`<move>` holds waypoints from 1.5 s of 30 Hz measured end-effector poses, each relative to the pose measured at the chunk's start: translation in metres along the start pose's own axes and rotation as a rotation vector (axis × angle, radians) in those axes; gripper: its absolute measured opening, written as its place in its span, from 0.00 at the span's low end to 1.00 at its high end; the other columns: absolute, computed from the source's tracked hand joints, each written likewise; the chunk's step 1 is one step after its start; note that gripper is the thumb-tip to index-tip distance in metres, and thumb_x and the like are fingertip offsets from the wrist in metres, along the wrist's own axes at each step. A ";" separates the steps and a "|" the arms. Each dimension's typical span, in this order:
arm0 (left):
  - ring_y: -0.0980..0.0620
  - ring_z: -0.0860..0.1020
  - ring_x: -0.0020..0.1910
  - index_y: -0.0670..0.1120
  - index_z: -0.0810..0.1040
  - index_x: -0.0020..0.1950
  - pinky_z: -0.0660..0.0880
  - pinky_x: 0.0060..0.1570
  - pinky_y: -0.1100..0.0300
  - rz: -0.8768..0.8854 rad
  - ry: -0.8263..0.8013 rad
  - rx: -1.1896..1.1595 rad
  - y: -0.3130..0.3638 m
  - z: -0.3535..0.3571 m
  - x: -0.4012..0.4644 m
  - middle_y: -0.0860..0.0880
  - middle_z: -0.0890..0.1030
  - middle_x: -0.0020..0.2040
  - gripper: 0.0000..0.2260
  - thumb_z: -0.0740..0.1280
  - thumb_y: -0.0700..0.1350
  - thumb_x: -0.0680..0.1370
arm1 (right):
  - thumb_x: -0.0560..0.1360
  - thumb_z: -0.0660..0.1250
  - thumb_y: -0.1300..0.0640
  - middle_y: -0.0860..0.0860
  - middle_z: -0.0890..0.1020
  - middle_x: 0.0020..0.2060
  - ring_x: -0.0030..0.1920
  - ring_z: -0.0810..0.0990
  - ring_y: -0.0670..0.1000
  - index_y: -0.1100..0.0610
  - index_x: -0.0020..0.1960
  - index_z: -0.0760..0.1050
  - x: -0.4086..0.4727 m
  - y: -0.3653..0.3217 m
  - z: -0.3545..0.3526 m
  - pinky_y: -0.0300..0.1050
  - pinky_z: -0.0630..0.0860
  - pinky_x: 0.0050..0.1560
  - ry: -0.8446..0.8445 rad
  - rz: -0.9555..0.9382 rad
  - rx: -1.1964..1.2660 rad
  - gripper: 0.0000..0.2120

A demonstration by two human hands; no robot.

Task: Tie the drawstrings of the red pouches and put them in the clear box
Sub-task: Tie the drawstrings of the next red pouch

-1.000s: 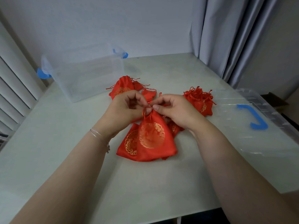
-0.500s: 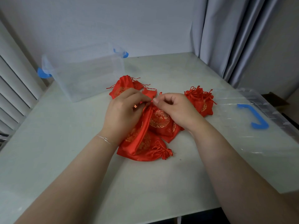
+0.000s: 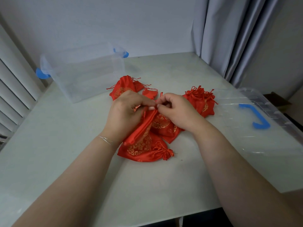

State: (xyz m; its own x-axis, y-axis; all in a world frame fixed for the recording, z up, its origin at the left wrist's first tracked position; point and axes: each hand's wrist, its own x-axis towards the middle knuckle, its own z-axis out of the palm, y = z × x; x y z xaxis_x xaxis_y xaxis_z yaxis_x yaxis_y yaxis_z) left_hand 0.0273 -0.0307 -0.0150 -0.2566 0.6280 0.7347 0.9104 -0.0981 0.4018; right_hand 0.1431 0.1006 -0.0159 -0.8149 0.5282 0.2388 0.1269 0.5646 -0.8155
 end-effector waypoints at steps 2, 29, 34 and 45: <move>0.52 0.77 0.46 0.49 0.83 0.41 0.74 0.49 0.58 -0.092 -0.019 -0.069 0.002 0.000 0.001 0.53 0.84 0.43 0.06 0.73 0.37 0.71 | 0.75 0.66 0.59 0.42 0.74 0.29 0.27 0.71 0.35 0.51 0.45 0.76 0.000 0.001 -0.001 0.29 0.64 0.28 0.000 -0.002 -0.054 0.03; 0.56 0.67 0.27 0.45 0.76 0.33 0.64 0.29 0.64 -0.862 -0.260 -0.372 0.003 -0.007 0.007 0.51 0.74 0.27 0.19 0.62 0.55 0.78 | 0.79 0.62 0.57 0.45 0.75 0.45 0.43 0.73 0.45 0.55 0.48 0.73 -0.007 -0.005 0.025 0.41 0.69 0.43 0.022 -0.205 -0.201 0.02; 0.59 0.68 0.29 0.46 0.82 0.40 0.62 0.32 0.64 -0.889 -0.360 -0.468 -0.001 -0.019 0.008 0.55 0.80 0.32 0.09 0.66 0.48 0.77 | 0.77 0.64 0.56 0.48 0.77 0.44 0.42 0.75 0.46 0.55 0.49 0.76 -0.006 -0.003 0.025 0.42 0.73 0.44 0.070 -0.215 -0.150 0.03; 0.59 0.76 0.34 0.41 0.82 0.42 0.72 0.38 0.70 -0.836 -0.406 -0.512 0.003 -0.020 0.010 0.48 0.80 0.35 0.05 0.74 0.39 0.69 | 0.78 0.62 0.62 0.46 0.76 0.46 0.39 0.75 0.40 0.55 0.52 0.74 -0.007 -0.008 0.024 0.36 0.72 0.41 -0.019 -0.310 0.022 0.06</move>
State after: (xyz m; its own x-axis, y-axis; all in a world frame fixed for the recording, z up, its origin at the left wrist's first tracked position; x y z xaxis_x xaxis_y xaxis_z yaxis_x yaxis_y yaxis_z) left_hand 0.0206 -0.0401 0.0043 -0.5243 0.8476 -0.0815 0.2247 0.2300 0.9469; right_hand 0.1344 0.0765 -0.0236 -0.8236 0.3208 0.4677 -0.1409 0.6830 -0.7167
